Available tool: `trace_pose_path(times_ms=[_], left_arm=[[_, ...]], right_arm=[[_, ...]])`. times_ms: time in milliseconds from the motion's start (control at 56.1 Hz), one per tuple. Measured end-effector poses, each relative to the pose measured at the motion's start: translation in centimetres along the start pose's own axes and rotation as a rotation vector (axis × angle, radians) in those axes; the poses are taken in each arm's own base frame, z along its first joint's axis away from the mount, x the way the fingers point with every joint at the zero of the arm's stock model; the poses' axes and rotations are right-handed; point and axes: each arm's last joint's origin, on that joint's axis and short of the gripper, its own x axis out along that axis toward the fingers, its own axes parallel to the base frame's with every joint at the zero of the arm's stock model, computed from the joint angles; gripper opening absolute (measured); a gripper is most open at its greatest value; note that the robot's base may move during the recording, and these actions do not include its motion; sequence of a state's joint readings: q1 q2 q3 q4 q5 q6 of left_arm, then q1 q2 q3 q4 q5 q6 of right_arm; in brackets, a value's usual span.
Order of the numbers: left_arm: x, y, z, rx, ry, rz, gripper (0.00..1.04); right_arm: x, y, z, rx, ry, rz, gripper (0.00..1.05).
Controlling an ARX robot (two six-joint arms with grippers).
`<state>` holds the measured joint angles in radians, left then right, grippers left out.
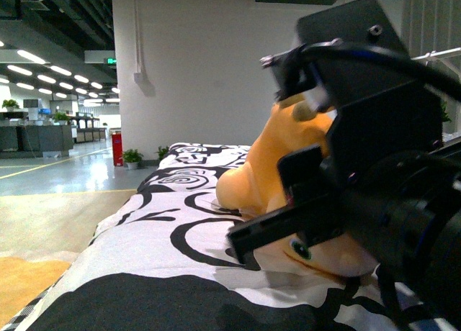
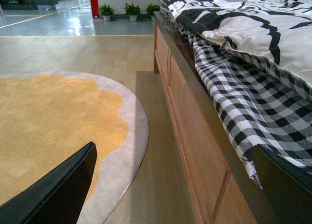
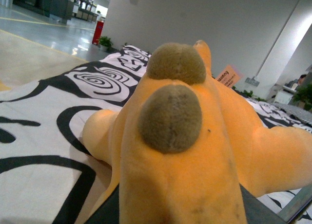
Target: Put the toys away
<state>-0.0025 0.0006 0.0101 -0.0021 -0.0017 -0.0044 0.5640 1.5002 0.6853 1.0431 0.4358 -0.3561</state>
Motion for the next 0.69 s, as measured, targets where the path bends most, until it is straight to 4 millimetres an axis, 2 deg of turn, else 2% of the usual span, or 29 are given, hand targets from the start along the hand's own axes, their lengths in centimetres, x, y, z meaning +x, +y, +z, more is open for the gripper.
trace_pose_path(times_ms=[89, 356, 517, 695], left_arm=[[0.0, 0.0, 0.0, 0.0, 0.0, 0.0, 0.98], [0.0, 0.0, 0.0, 0.0, 0.0, 0.0, 0.98], [0.0, 0.0, 0.0, 0.0, 0.0, 0.0, 0.98], [0.0, 0.0, 0.0, 0.0, 0.0, 0.0, 0.98]], right_arm=[[0.7, -1.5, 0.5, 0.055, -0.011, -0.012, 0.12], [2.7, -6.1, 2.0, 0.165, -0.055, -0.03, 0.1], [3.7, -10.0, 4.4, 0.189, -0.132, -0.048, 0.1], [4.1, -13.7, 6.8, 0.203, -0.194, -0.052, 0.1]])
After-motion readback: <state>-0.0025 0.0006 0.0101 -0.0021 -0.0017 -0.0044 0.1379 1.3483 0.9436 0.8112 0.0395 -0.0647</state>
